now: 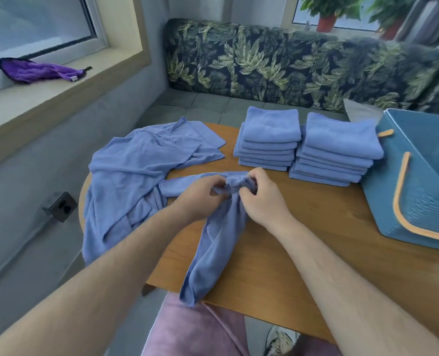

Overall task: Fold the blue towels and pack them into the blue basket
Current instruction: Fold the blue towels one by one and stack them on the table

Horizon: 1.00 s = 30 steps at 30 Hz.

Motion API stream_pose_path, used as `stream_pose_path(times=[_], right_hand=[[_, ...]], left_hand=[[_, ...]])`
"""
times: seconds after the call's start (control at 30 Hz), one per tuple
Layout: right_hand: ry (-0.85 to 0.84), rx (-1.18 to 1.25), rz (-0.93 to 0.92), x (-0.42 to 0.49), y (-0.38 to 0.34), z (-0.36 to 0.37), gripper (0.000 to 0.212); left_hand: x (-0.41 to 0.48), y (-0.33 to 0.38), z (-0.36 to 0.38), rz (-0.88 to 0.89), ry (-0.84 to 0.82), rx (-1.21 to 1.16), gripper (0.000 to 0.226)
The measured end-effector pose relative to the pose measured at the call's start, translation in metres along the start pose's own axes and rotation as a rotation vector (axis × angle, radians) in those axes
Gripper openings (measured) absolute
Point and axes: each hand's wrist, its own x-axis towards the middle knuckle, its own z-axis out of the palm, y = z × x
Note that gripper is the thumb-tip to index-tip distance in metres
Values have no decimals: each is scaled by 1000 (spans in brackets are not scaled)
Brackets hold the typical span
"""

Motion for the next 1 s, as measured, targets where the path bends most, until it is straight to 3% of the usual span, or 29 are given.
stream_pose_path(times=[0.17, 0.23, 0.3, 0.33, 0.4, 0.53, 0.6, 0.67, 0.73, 0.87, 0.93, 1.0], right_hand=[[8, 80, 176, -23, 39, -60, 40], [105, 48, 307, -30, 60, -74, 40], [125, -144, 406, -39, 83, -80, 24], [80, -265, 446, -44, 91, -79, 22], [6, -393, 513, -51, 100, -72, 35], [30, -322, 473, -51, 94, -58, 39], [-5, -188, 421, -50, 87, -52, 47], [-28, -40, 388, -49, 80, -49, 42], [-26, 141, 385, -49, 76, -47, 32], [97, 494, 438, -48, 71, -46, 14], [161, 511, 417, -47, 68, -49, 8], [186, 485, 373, -46, 65, -55, 2]], left_hand=[[11, 36, 52, -15, -79, -91, 19], [13, 41, 67, -73, -23, -50, 14], [15, 37, 79, -111, 12, 121, 6], [15, 37, 84, -115, 5, 189, 14], [14, 33, 92, -89, -26, 256, 31], [15, 39, 97, -37, -106, 288, 25], [12, 47, 97, -132, -120, 245, 26], [9, 52, 96, -162, -155, 167, 29], [5, 52, 95, -212, -147, -75, 18], [-1, 60, 94, -300, -75, -455, 11], [1, 66, 92, -368, -34, -643, 17], [4, 72, 86, -423, -57, -876, 39]])
